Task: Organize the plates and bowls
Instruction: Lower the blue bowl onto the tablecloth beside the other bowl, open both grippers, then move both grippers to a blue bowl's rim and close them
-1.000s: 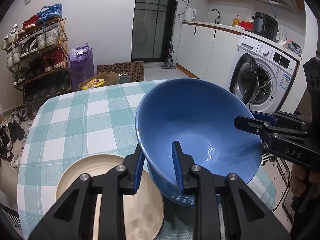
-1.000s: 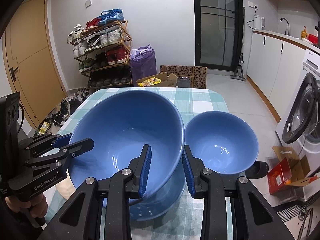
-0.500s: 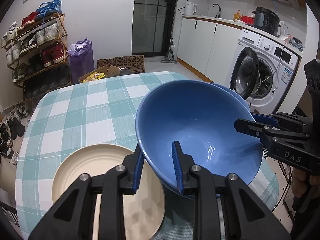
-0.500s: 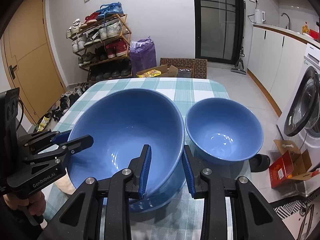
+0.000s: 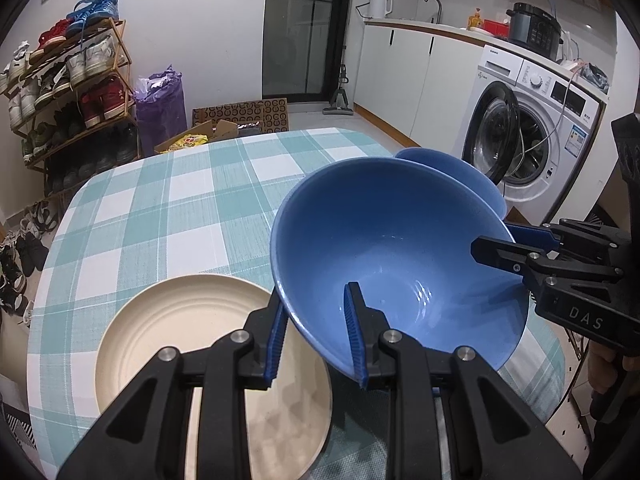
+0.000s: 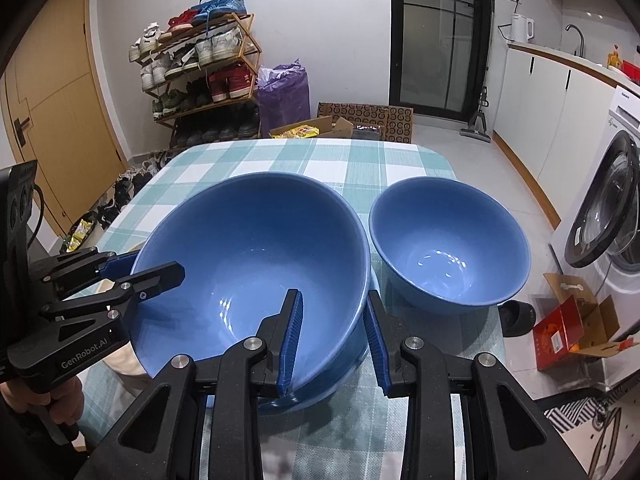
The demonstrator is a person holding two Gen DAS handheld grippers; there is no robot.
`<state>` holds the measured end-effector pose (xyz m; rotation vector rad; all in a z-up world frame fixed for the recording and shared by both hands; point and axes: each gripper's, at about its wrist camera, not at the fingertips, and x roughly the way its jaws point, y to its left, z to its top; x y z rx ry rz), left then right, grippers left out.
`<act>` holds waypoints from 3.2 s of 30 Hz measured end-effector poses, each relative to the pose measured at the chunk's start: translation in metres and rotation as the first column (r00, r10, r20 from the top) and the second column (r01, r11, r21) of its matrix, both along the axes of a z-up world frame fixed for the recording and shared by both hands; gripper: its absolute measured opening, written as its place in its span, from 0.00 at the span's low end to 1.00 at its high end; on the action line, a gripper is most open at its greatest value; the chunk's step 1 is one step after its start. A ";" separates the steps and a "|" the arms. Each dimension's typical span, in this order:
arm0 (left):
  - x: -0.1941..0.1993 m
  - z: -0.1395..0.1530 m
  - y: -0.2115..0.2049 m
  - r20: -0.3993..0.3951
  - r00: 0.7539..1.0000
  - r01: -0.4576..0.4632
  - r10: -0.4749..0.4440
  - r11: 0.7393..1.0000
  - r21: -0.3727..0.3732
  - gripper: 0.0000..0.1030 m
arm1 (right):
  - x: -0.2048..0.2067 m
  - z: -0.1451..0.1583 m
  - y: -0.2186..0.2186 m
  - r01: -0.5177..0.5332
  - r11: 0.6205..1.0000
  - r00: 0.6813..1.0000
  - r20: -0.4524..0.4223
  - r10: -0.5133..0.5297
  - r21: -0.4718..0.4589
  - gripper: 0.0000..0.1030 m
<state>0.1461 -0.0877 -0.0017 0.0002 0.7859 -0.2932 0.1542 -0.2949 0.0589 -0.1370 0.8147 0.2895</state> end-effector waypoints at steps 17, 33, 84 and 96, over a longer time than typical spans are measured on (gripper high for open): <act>0.002 -0.011 -0.006 -0.032 0.999 0.009 -0.008 0.999 0.033 0.28 | 0.003 -0.012 0.001 -0.002 1.000 1.000 -0.017 0.001 -0.028 0.32; 0.002 -0.017 -0.011 -0.056 0.998 0.025 -0.021 0.997 0.069 0.48 | 0.005 -0.024 0.000 -0.014 0.999 0.999 -0.045 0.012 -0.041 0.43; 0.102 0.036 -0.029 -0.031 0.996 0.081 -0.082 0.996 -0.026 1.00 | 0.057 0.031 -0.084 0.219 0.965 0.975 0.002 -0.222 0.147 0.99; 0.140 0.031 -0.049 -0.073 0.991 0.107 -0.108 0.994 -0.014 1.00 | 0.089 0.023 -0.125 0.337 0.923 0.941 -0.052 -0.333 0.184 0.99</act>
